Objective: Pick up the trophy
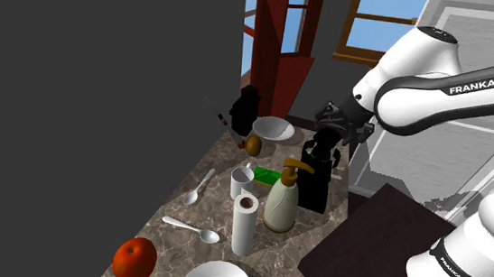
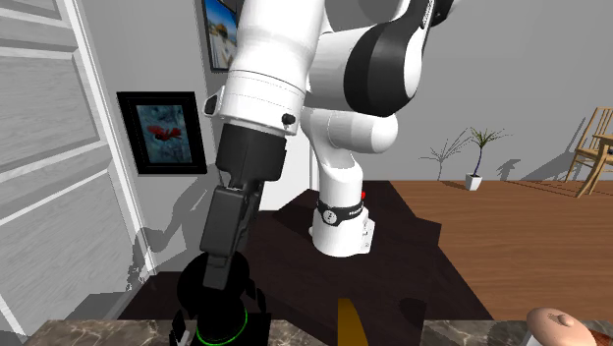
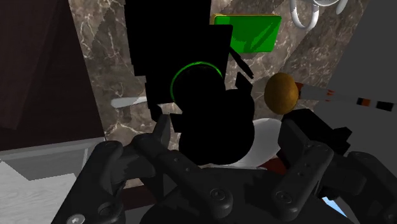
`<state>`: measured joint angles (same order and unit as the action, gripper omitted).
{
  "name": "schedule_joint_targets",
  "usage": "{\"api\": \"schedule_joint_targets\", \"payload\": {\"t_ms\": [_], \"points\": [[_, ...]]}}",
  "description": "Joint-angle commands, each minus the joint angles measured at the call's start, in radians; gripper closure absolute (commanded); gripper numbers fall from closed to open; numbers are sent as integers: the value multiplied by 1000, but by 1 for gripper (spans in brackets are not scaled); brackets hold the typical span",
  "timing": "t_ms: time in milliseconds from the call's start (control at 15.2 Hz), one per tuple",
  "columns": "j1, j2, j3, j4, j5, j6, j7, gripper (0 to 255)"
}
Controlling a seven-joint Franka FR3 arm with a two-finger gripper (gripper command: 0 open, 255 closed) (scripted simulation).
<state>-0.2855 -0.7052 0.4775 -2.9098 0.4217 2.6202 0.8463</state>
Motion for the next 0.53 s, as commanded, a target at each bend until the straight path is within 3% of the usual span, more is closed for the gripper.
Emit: {"api": "schedule_joint_targets", "payload": {"t_ms": [0, 132, 198, 462], "points": [[4, 31, 12, -18, 11, 50, 1, 0], [4, 31, 12, -18, 11, 49, 1, 0], [4, 32, 12, -18, 11, 50, 1, 255], [3, 32, 12, -16, 11, 49, 1, 255]]}}
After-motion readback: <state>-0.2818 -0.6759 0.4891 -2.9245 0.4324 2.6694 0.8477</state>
